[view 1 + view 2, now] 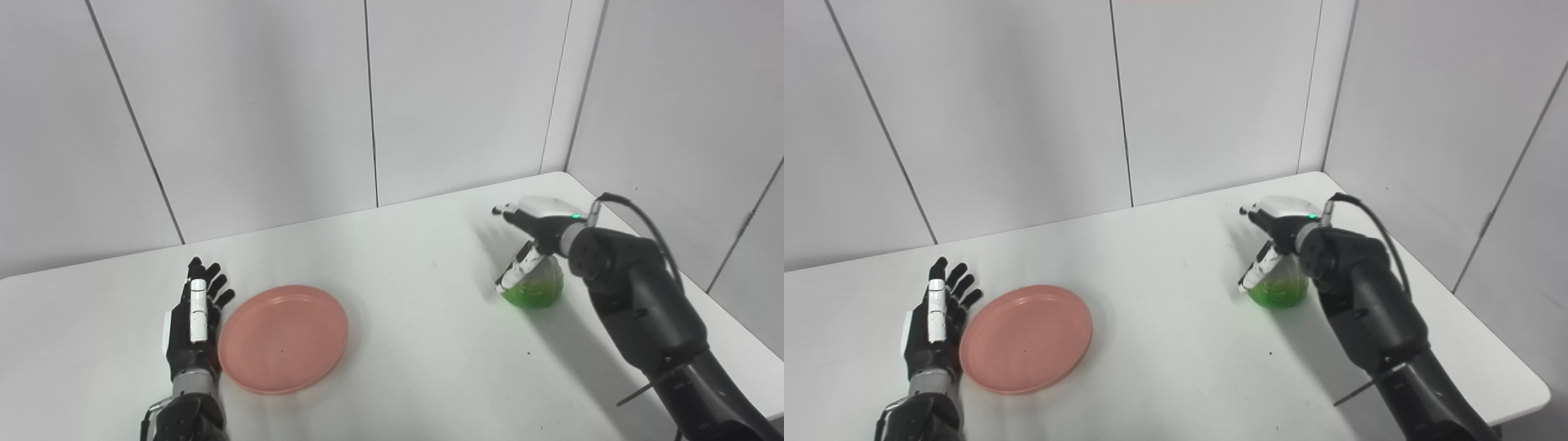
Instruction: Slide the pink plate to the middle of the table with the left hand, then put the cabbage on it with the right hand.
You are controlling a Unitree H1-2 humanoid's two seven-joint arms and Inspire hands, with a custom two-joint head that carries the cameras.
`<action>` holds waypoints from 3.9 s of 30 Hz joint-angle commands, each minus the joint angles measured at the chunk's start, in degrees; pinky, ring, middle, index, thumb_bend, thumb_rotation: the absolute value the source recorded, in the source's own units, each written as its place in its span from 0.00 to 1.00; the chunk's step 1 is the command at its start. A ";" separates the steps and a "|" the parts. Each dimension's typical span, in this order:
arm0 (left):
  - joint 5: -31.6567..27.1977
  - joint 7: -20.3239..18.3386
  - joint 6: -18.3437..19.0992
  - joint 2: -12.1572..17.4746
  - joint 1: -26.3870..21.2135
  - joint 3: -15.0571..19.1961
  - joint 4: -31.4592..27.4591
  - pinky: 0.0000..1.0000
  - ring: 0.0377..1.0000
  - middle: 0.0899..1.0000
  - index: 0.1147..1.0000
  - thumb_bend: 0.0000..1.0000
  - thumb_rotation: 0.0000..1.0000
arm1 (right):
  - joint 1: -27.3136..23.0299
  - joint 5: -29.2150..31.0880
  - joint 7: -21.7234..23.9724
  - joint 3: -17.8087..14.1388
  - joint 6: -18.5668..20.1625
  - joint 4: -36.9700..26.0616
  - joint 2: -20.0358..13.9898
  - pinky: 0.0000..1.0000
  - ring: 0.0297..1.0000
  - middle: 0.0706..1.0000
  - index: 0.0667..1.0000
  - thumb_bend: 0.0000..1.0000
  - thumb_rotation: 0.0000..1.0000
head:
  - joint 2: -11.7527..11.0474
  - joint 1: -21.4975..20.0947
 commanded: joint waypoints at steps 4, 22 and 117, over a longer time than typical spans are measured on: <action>-0.76 -0.94 0.76 -0.62 3.39 0.07 2.34 0.86 0.90 0.90 0.95 0.80 0.87 | -3.35 -1.47 -3.94 3.24 -0.86 3.19 -3.36 0.89 1.00 1.00 0.93 1.00 0.22 | 0.00 0.28; -1.70 -1.98 0.68 -0.29 3.41 0.63 2.28 0.86 0.90 0.90 0.95 0.83 0.85 | -1.69 -0.29 -1.17 8.17 -0.44 6.08 -5.12 0.84 0.99 1.00 0.92 1.00 0.26 | 0.70 0.33; 4.74 12.93 -8.21 -14.09 1.63 -1.50 8.21 0.70 0.82 0.86 0.91 0.70 0.79 | -32.15 18.00 4.70 31.34 -25.78 13.41 12.33 0.23 0.39 0.46 0.59 0.53 0.00 | 2.93 29.20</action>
